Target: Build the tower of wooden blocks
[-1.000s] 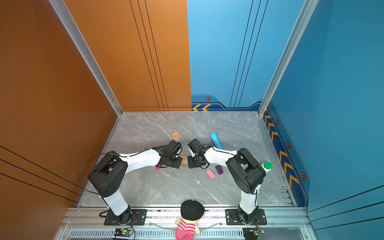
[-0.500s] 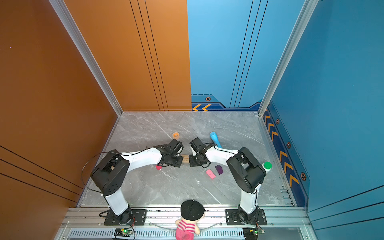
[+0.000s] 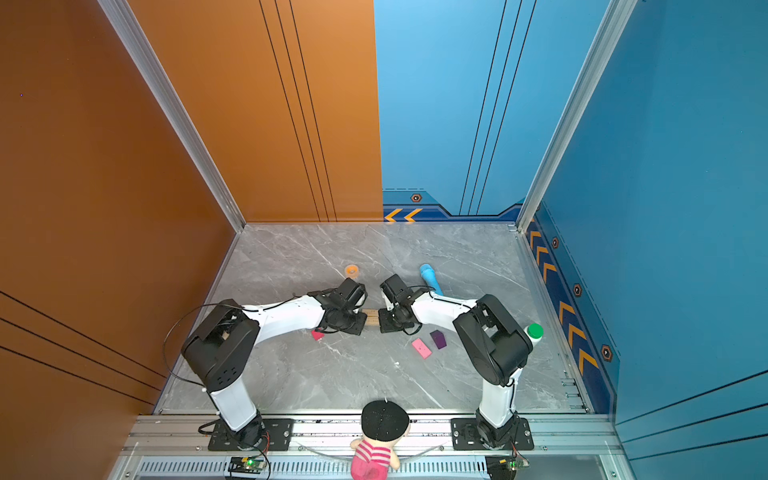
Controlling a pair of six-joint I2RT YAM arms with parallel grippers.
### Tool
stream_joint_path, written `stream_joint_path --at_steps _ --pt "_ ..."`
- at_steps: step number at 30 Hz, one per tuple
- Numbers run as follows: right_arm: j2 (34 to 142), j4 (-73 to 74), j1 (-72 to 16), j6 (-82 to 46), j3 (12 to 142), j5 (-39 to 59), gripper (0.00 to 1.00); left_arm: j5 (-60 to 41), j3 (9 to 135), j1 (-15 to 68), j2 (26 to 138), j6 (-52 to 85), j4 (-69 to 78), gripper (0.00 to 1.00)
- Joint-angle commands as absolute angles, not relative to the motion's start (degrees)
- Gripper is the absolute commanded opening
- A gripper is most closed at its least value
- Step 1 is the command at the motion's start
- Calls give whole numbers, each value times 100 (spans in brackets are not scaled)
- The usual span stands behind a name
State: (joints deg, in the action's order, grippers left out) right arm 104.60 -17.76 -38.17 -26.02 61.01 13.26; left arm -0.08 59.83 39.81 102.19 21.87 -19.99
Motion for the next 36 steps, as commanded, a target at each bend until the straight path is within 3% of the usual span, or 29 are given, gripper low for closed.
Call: stream_joint_path --at_steps 1,36 --pt "10647 -1735 -3806 -2681 6083 1223 0 -302 6161 4075 10355 2057 -1907 0" --pt "10411 -1803 -3719 -2703 5889 1127 0 15 6065 4003 10159 2108 -2037 0"
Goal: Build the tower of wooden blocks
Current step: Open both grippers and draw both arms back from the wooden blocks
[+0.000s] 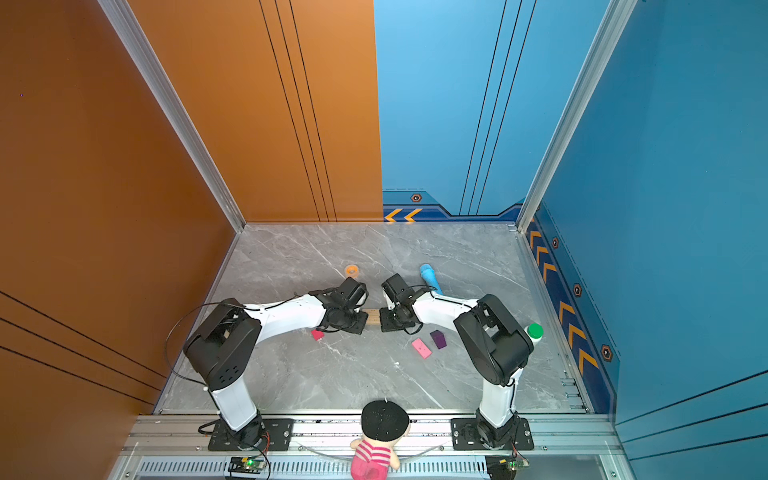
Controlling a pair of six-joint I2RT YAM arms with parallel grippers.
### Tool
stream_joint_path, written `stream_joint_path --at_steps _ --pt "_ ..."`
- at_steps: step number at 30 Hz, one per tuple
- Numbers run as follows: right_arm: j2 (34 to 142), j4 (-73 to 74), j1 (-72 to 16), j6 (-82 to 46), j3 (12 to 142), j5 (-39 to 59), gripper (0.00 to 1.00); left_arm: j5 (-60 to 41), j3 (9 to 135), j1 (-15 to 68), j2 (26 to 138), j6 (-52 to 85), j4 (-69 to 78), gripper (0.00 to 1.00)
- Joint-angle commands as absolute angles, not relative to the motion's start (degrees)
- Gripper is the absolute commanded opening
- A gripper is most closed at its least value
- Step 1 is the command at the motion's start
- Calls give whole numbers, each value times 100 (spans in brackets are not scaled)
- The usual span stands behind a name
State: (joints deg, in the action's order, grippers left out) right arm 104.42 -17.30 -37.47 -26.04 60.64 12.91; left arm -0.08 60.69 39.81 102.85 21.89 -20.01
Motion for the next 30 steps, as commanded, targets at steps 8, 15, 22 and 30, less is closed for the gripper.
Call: stream_joint_path --at_steps 8,15,22,30 --pt "10308 -1822 -3689 -2698 5817 1081 0 52 5985 3955 10057 2113 -2053 0" --pt "10240 -1839 -3658 -2699 5754 1063 0 79 5941 3925 10013 2124 -2063 0" --pt "10076 -1951 -3628 -2672 5722 1001 0 170 5941 3868 9868 2127 -2096 0" --pt "9741 -2149 -3587 -2595 5746 853 1 359 5621 3766 9477 2102 -2180 1"
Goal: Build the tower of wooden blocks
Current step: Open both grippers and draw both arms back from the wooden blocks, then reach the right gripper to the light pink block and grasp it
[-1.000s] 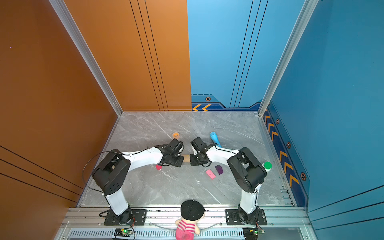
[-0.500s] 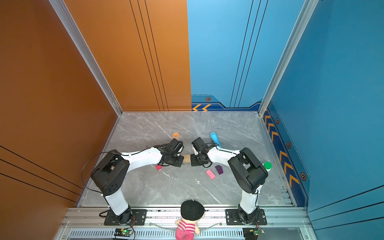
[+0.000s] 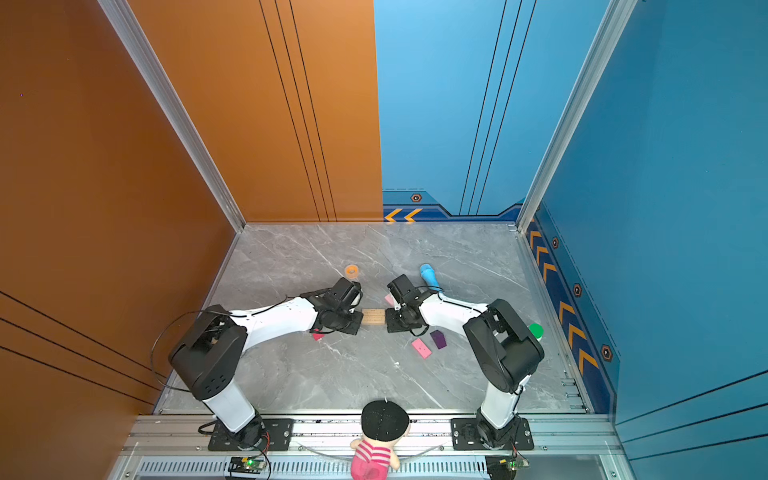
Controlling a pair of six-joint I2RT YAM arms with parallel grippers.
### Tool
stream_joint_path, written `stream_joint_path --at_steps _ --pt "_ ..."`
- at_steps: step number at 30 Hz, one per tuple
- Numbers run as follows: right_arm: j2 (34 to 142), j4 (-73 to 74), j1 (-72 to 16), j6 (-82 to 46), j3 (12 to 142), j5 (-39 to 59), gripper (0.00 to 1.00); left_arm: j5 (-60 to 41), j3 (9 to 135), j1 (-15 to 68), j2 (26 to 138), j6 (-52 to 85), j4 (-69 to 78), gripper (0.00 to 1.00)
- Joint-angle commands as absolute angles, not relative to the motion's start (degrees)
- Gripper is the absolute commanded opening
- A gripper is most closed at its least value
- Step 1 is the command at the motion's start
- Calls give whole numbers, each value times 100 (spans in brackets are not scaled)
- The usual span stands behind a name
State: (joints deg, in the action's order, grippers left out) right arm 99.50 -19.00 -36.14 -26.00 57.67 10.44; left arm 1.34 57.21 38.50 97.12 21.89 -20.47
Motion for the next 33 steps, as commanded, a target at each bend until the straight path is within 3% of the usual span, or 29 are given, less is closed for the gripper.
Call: stream_joint_path --at_steps 1,11,15,21,28,33 --pt "9734 -2170 -3585 -2593 5745 851 1 373 5597 3754 9417 2103 -2186 1" --pt "9521 -2670 -3459 -2335 6080 537 2 536 5346 3608 8758 2092 -2241 1" --pt "9559 -3069 -3413 -2075 6505 308 12 516 5194 3599 8432 2107 -2122 1" --pt "9917 -3571 -3404 -1712 7222 162 39 458 4943 3595 7965 2127 -1902 3" --pt "10578 -4256 -3410 -1236 8061 28 55 540 4676 3568 7346 2052 -1869 14" --pt "11050 -4553 -3398 -1023 8579 35 59 627 4419 3524 6947 2047 -1735 19"
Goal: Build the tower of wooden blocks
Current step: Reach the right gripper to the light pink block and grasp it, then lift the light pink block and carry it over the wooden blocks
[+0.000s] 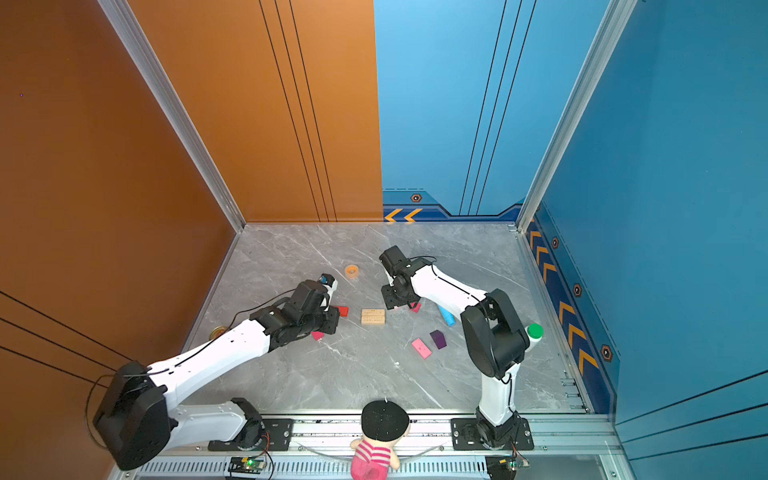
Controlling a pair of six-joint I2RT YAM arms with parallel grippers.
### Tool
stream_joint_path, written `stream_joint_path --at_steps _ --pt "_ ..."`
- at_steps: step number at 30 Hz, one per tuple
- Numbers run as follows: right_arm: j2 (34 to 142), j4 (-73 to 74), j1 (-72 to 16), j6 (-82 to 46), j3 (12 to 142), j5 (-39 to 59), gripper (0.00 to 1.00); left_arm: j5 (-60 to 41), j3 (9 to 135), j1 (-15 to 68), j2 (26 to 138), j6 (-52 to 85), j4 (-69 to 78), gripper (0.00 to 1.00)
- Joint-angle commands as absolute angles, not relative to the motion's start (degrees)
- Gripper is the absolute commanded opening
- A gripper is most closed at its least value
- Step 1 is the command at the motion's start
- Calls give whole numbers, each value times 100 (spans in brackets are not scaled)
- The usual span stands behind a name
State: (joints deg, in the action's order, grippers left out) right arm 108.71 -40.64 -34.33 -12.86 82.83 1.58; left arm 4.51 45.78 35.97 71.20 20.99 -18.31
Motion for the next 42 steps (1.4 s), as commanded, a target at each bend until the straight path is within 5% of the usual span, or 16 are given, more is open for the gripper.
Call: stream_joint_path --at_steps 1,28,42 --pt "11148 -4594 -3394 -996 8670 40 60 641 4380 3507 6903 2048 -1723 19" --pt "12250 -4728 -3290 -895 9369 186 57 526 4316 3373 7005 2063 -1671 20" --pt "12245 -4772 -3336 -1015 9291 37 25 517 4307 3362 6982 2075 -1671 19"
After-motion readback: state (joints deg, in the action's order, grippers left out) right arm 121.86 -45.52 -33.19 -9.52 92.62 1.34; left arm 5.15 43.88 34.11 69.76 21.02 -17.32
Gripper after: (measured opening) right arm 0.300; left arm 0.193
